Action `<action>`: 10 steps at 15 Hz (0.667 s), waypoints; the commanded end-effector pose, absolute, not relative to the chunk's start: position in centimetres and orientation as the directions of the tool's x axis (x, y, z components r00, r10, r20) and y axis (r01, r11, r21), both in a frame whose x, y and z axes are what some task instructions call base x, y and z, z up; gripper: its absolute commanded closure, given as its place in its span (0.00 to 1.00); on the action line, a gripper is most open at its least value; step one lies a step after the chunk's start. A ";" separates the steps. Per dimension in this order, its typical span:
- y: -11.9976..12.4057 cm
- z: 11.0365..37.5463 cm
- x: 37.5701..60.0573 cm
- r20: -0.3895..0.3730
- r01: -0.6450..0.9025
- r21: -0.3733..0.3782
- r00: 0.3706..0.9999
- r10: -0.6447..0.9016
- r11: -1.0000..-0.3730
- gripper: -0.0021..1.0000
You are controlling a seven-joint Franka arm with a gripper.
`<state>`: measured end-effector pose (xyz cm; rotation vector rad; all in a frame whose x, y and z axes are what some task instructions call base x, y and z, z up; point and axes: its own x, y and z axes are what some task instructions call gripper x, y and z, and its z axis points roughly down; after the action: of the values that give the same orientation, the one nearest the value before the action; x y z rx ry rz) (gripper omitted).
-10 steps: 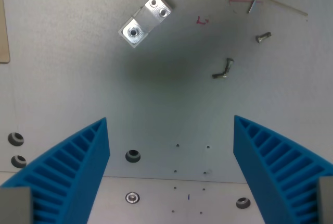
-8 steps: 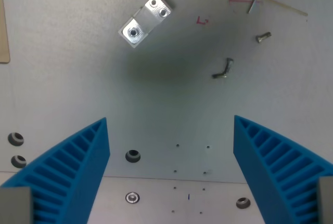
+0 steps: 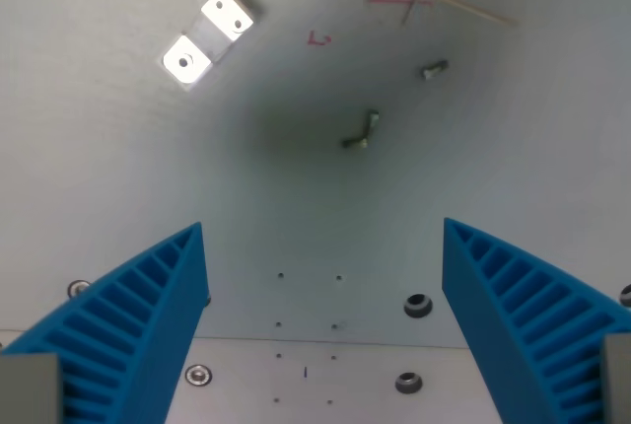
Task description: Move in gripper positive y
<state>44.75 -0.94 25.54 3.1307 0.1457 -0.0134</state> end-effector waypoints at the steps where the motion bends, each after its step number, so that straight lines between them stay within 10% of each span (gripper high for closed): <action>1: -2.4 25.7 45.2 -0.005 0.104 0.006 0.995 0.104 -0.995 0.00; 10: -6.9 25.7 45.7 -0.005 0.104 0.006 0.995 0.104 -0.995 0.00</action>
<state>45.04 -6.27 25.72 3.1284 0.1348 -0.0043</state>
